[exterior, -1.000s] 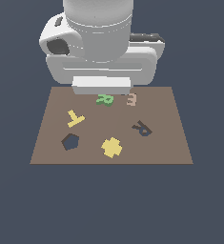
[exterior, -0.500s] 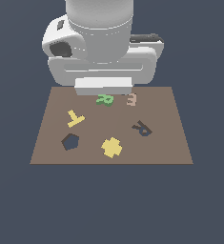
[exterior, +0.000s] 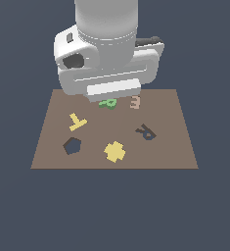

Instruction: Insert a designated object into the corresponding slot on a board.

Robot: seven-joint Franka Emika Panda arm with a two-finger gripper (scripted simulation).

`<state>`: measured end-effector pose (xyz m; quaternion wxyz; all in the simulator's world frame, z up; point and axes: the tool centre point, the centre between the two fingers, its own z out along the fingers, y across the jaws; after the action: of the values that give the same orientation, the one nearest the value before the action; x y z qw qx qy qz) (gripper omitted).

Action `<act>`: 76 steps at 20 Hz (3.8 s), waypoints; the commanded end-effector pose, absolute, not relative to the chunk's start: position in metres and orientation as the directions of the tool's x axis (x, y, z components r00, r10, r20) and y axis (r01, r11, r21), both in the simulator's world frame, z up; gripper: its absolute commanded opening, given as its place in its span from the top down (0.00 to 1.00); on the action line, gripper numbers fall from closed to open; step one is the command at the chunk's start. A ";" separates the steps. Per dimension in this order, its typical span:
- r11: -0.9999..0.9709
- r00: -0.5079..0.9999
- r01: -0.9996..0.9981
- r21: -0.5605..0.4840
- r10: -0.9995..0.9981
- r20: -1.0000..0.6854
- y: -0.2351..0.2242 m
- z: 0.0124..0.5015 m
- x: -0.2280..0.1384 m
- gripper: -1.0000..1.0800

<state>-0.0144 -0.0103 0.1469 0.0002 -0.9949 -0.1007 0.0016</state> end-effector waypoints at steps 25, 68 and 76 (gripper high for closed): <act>-0.457 0.457 0.889 -0.001 0.889 0.001 -0.014 0.070 -0.064 0.04; -0.247 0.247 0.969 0.000 0.969 0.000 -0.023 0.030 -0.073 1.00; -0.287 0.287 0.958 0.000 0.958 0.000 -0.012 0.031 -0.069 1.00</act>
<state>-0.0700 -0.0157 0.0306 -0.0001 -0.7989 -0.6014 0.0001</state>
